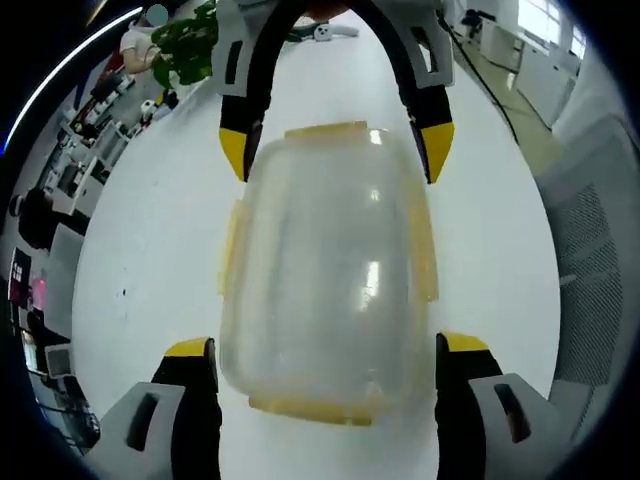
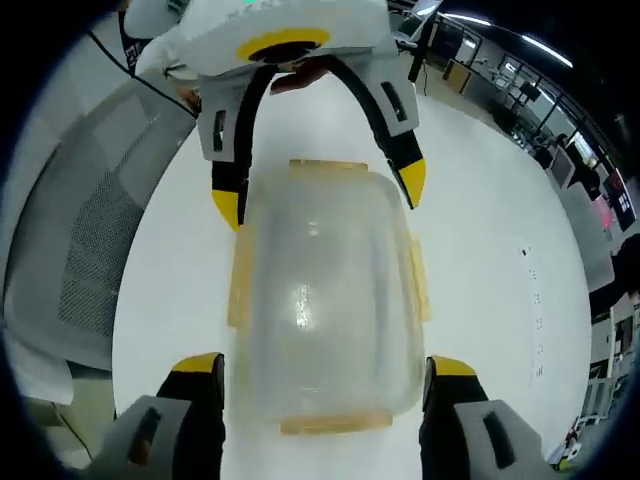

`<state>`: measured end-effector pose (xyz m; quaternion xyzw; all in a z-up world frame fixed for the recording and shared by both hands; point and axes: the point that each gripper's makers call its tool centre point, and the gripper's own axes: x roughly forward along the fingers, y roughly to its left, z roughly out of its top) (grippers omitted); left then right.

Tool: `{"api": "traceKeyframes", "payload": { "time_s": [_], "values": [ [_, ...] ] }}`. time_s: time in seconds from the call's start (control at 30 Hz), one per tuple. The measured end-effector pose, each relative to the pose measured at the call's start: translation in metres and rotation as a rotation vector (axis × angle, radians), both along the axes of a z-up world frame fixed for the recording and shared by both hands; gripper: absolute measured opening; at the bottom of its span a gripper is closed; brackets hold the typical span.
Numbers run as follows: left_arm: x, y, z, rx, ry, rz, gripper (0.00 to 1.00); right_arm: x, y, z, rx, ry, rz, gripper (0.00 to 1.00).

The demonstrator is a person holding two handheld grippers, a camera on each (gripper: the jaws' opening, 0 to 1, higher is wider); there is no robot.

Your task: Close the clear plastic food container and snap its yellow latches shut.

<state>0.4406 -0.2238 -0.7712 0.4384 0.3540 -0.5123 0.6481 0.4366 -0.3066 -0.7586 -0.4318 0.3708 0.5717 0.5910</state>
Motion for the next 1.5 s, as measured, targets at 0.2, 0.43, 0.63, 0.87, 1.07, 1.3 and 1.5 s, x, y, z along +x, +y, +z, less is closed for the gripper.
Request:
{"api": "traceKeyframes", "payload": {
  "time_s": [0.2, 0.43, 0.63, 0.87, 1.07, 1.3, 1.5],
  "values": [
    [0.004, 0.000, 0.000, 0.002, -0.006, 0.021, 0.83, 0.002, -0.001, -0.002, -0.024, -0.014, 0.015, 0.75],
    [0.004, 0.001, -0.001, 0.003, -0.012, 0.010, 0.83, 0.002, -0.001, -0.001, -0.018, -0.012, 0.015, 0.74],
    [0.001, 0.002, 0.000, -0.004, -0.004, 0.005, 0.83, 0.000, -0.001, -0.001, -0.026, -0.010, 0.018, 0.74],
    [-0.002, 0.008, 0.000, -0.010, -0.008, -0.003, 0.83, -0.005, 0.007, 0.000, -0.026, -0.006, 0.010, 0.74],
    [-0.004, 0.020, -0.002, 0.004, -0.018, -0.013, 0.83, -0.009, 0.021, -0.001, -0.011, 0.000, -0.011, 0.74],
    [-0.006, 0.037, -0.001, 0.011, -0.016, -0.016, 0.83, -0.011, 0.037, -0.001, -0.017, 0.002, -0.013, 0.74],
    [-0.008, 0.053, -0.001, 0.012, -0.014, -0.009, 0.83, -0.012, 0.053, -0.002, -0.019, 0.002, -0.007, 0.74]
  ]
}}
